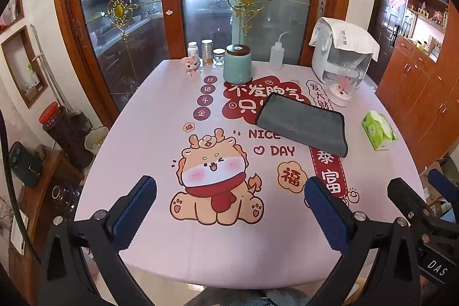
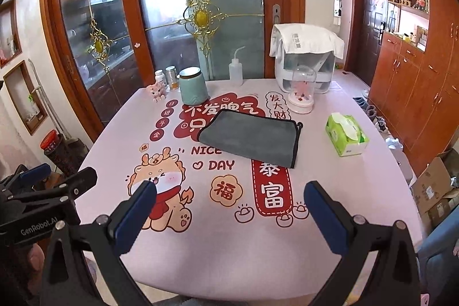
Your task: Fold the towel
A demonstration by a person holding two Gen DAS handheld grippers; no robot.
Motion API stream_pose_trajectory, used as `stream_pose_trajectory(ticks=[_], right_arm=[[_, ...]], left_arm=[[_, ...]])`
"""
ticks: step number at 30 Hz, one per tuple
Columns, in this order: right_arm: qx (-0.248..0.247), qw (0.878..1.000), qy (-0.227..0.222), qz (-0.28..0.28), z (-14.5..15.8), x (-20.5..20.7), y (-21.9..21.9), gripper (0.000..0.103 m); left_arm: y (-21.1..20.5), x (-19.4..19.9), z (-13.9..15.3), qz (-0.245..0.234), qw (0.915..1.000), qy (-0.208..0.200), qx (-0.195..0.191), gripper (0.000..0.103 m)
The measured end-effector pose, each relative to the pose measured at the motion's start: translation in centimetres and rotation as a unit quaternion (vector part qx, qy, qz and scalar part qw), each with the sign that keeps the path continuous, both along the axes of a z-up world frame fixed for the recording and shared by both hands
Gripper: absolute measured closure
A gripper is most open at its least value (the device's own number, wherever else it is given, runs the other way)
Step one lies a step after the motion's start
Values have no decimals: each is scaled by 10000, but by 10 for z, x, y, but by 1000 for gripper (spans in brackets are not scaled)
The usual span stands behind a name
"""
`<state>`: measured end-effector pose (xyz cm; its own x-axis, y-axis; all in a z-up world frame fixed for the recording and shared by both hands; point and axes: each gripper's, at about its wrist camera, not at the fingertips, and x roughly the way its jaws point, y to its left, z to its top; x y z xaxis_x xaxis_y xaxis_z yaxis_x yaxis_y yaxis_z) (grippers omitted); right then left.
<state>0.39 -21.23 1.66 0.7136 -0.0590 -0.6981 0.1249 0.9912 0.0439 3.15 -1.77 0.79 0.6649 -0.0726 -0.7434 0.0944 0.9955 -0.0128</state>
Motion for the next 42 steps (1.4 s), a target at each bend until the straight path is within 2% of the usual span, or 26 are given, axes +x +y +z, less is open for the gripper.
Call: stream_pose_trajectory(ticks=[9, 42], right_arm=[[6, 9999, 133, -25, -7, 2, -3, 0], [-79, 9998, 200, -29, -8, 9, 1, 0]], left_arm=[[-7, 1, -6, 2, 9999, 80, 75, 0], [-2, 7, -14, -12, 9996, 180, 208, 0]])
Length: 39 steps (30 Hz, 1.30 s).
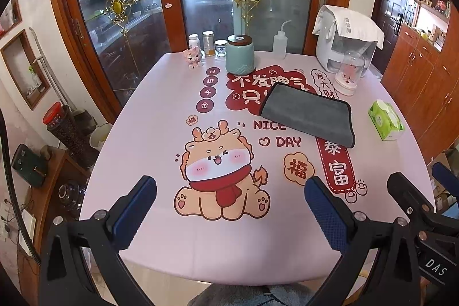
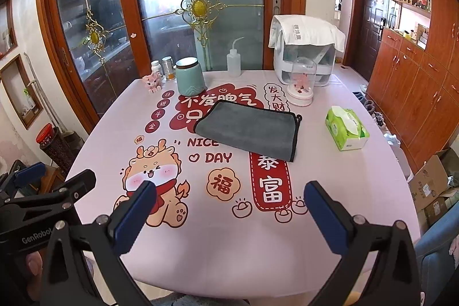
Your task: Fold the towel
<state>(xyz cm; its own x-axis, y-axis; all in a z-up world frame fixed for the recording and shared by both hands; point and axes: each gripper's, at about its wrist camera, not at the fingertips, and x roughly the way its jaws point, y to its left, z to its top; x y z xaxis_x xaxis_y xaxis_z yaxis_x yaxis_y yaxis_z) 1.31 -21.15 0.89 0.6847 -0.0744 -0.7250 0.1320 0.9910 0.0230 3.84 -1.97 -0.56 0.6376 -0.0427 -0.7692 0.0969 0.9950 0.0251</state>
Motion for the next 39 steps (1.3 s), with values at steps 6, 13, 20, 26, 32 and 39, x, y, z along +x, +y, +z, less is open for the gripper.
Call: stream_pose_trajectory(ticks=[6, 13, 20, 26, 32, 39], right_arm=[[-8, 10000, 21, -16, -1, 1, 1, 0], [-12, 10000, 37, -22, -1, 1, 1, 0], [-21, 10000, 66, -37, -4, 1, -2, 0], [-30, 9999, 95, -38, -6, 0, -2, 0], [-38, 9999, 110, -25, -8, -1, -4, 0], [-39, 9999, 141, -16, -11, -3, -2, 0]], left_arm=[[0, 0, 0, -3, 10000, 1, 6, 0], [-1, 0, 0, -1, 10000, 5, 9, 0], [1, 0, -1, -19, 10000, 35, 24, 0], [0, 0, -1, -18, 10000, 44, 23, 0], [0, -4, -5, -14, 10000, 74, 43, 0], [0, -6, -8, -3, 9999, 122, 62, 0]])
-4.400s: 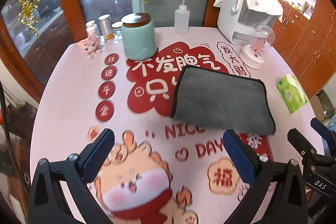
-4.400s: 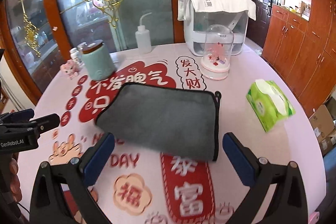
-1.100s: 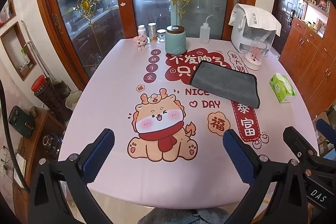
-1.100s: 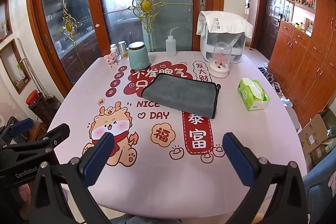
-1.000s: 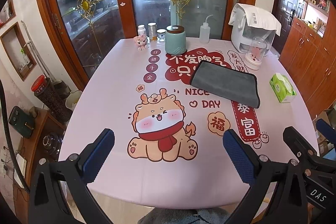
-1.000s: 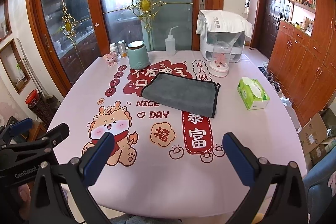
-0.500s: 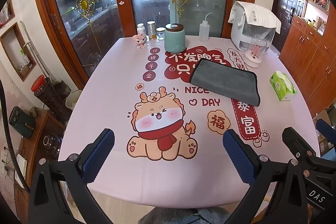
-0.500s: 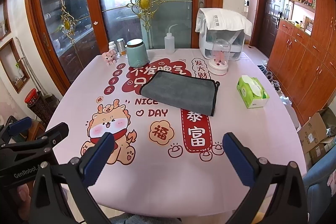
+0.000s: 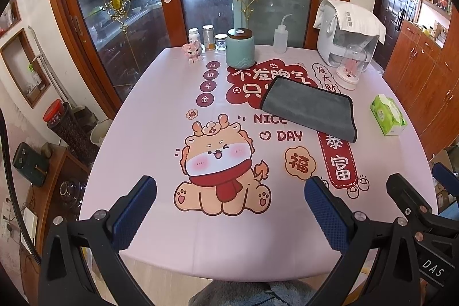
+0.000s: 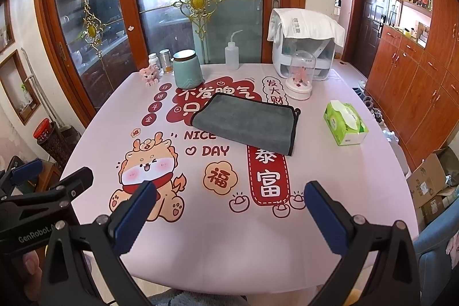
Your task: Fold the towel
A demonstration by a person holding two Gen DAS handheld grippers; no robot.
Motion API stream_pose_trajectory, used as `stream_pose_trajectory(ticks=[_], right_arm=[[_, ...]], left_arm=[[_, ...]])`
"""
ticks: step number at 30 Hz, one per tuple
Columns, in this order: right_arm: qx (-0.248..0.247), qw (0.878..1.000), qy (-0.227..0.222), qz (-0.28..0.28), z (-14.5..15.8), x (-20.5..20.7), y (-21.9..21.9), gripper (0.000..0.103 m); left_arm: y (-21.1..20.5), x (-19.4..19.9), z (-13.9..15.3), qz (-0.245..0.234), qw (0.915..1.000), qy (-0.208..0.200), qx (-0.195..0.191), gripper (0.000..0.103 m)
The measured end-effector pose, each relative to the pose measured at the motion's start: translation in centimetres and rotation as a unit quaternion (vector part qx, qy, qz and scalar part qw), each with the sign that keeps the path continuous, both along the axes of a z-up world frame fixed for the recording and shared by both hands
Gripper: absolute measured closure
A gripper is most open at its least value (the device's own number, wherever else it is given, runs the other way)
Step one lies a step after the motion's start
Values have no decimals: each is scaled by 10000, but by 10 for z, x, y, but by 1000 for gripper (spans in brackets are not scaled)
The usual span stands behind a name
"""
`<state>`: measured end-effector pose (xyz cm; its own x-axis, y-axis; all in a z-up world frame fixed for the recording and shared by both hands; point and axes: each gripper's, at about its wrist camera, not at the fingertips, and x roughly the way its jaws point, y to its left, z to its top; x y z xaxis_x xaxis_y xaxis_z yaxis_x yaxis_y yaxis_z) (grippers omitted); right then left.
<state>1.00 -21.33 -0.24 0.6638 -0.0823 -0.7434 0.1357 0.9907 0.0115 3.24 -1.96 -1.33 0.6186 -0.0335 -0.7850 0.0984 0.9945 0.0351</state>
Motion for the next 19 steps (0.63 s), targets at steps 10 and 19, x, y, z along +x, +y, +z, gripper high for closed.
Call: stream_pose_trajectory(ticks=[10, 19], right_arm=[[2, 10000, -3, -7, 0, -1, -1, 0], [1, 10000, 4, -3, 0, 0, 0, 0]], left_arm=[[1, 0, -1, 11, 10000, 26, 22, 0], [3, -4, -2, 18, 10000, 58, 48, 0]])
